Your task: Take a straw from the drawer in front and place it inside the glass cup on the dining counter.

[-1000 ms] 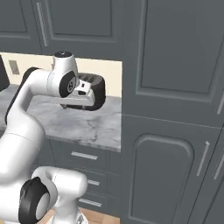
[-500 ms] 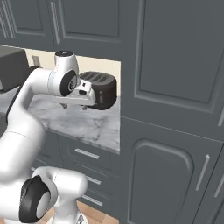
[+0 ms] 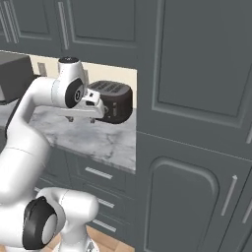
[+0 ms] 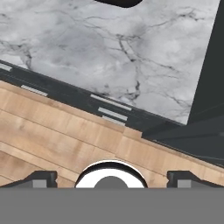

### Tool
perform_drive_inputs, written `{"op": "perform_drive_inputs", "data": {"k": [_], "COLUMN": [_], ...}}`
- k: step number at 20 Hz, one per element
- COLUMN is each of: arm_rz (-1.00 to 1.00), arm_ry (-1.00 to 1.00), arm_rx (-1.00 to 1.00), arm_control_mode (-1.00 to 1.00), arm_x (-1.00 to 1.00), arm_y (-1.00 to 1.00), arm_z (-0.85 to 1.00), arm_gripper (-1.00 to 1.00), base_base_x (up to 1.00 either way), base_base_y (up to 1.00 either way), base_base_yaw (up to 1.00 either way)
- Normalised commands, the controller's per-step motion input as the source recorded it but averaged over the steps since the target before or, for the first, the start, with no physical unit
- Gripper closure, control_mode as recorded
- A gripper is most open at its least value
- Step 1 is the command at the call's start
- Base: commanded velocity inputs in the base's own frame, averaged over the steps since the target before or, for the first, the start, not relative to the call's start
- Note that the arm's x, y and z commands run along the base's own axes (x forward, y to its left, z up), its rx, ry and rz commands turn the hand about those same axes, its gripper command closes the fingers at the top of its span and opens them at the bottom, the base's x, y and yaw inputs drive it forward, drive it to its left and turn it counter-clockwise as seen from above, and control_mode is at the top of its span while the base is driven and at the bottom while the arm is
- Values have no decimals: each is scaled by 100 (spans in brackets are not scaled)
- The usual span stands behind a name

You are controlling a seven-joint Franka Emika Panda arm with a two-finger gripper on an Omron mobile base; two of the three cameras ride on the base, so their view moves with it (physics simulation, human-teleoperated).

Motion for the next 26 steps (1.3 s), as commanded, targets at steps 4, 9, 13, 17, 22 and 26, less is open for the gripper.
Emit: {"op": "perform_drive_inputs", "data": {"k": [4, 9, 13, 17, 22, 26], "arm_rz": [0, 0, 0, -5, -11, -8], "arm_ry": [0, 0, 0, 0, 1, 4], "arm_rx": [0, -1, -15, -24, -23, -23], "arm_control_mode": [100, -100, -100, -100, -100, -100], "arm_x": [0, -28, -28, -3, 21, 35], "arm_y": [0, 11, 80, 96, 66, 37], "arm_z": [0, -7, -17, -28, -43, -56], "arm_gripper": [-100, -100, -100, -100, -100, -100], "base_base_x": [-44, -7, 0, 0, 0, 0], "base_base_y": [-18, -1, 0, 0, 0, 0], "base_base_yaw": [0, 0, 0, 0, 0, 0]}}
